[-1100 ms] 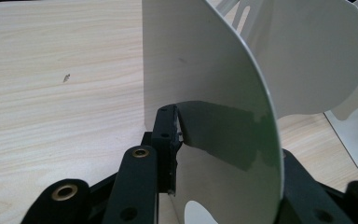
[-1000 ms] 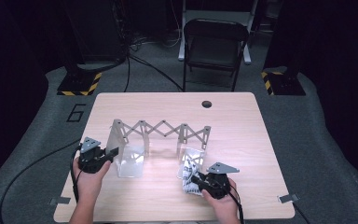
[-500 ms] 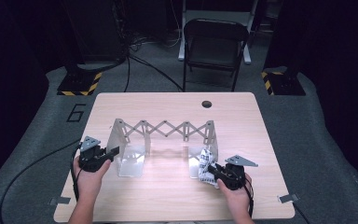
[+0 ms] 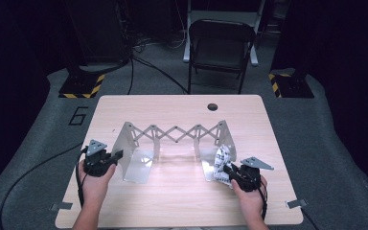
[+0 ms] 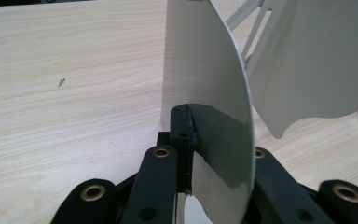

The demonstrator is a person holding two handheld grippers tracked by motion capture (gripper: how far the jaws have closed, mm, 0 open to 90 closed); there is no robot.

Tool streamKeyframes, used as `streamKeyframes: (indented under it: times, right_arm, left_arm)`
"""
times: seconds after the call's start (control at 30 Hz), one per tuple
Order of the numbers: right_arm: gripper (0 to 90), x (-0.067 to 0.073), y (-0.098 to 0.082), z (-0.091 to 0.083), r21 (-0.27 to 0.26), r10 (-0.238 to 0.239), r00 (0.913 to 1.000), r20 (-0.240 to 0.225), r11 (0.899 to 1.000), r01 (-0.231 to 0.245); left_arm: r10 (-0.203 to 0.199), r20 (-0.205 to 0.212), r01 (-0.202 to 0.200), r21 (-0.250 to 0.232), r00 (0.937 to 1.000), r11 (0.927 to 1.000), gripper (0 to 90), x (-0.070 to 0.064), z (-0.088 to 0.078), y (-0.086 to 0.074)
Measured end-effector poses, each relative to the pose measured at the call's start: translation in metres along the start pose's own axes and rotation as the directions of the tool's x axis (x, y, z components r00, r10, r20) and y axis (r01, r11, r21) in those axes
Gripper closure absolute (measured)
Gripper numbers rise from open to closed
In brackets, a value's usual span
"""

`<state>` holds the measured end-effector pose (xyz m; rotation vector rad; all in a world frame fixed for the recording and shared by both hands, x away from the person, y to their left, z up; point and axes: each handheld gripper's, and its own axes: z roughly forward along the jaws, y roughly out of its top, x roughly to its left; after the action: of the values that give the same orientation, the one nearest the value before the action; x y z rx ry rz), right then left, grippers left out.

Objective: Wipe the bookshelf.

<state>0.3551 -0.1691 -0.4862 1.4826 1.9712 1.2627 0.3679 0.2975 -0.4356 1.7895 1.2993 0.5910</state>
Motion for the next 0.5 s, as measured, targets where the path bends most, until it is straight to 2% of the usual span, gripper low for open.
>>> streamKeyframes:
  times: [0.17, 0.23, 0.37, 0.4, 0.43, 0.5]
  right_arm:
    - [74.0, -0.01, 0.003, -0.005, -0.019, 0.015, 0.9992, 0.036, 1.0, -0.014]
    - [74.1, -0.019, 0.003, -0.01, -0.027, 0.032, 0.9978, 0.057, 0.999, -0.031]
    - [74.1, -0.028, 0.006, -0.015, -0.042, 0.047, 0.9955, 0.082, 0.998, -0.044]
    - [74.1, -0.033, 0.006, -0.017, -0.041, 0.051, 0.9946, 0.09, 0.998, -0.048]
    - [74.1, -0.035, 0.006, -0.017, -0.04, 0.056, 0.9939, 0.094, 0.998, -0.053]
    - [74.1, -0.038, 0.006, -0.017, -0.043, 0.062, 0.9932, 0.099, 0.997, -0.058]
  left_arm:
    - [0.021, -0.021, -0.021, 0.005, 0.9995, 0.9998, 86.0, -0.011, 0.0, 0.0]
    - [0.031, -0.035, -0.03, 0.014, 0.9989, 0.9994, 87.2, -0.021, 0.0, 0.0]
    - [0.029, -0.058, -0.028, 0.02, 0.9979, 0.9994, 88.9, -0.031, -0.002, -0.001]
    - [0.029, -0.07, -0.027, 0.02, 0.9972, 0.9994, 89.1, -0.038, -0.005, -0.004]
    - [0.029, -0.07, -0.027, 0.02, 0.9972, 0.9994, 89.1, -0.038, -0.005, -0.004]
    - [0.028, -0.07, -0.026, 0.023, 0.9972, 0.9994, 88.8, -0.048, -0.012, -0.009]
